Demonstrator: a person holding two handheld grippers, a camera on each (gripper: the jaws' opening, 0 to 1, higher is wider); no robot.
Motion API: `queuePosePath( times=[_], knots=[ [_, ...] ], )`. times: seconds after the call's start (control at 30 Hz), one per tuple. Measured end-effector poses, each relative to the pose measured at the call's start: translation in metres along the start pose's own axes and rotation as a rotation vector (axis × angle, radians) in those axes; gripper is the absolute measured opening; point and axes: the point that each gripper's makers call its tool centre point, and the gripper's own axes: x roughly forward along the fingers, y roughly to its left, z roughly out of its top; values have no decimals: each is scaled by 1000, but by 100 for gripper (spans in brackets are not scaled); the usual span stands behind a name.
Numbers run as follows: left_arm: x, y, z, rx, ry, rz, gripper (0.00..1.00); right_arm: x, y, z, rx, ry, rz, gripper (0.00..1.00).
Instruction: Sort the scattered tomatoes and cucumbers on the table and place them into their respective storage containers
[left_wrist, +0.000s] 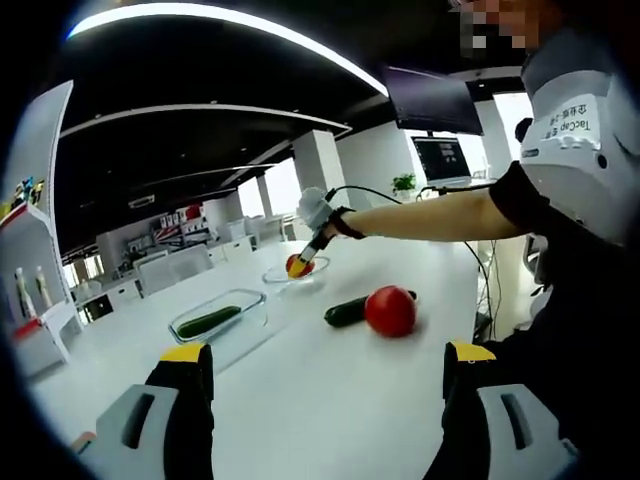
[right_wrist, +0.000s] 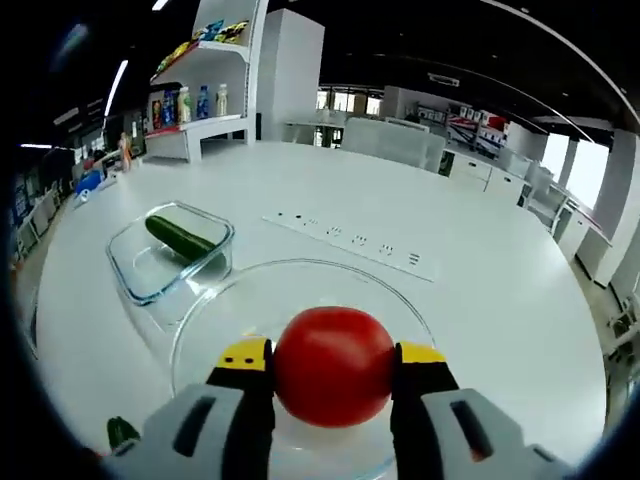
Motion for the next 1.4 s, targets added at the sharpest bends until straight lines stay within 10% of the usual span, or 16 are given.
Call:
queuePosePath(
  times=[1.4],
  knots=[
    [1, -7, 4, -4, -17, -13, 95, -7, 5, -16, -139, 51, -5, 44]
  ],
)
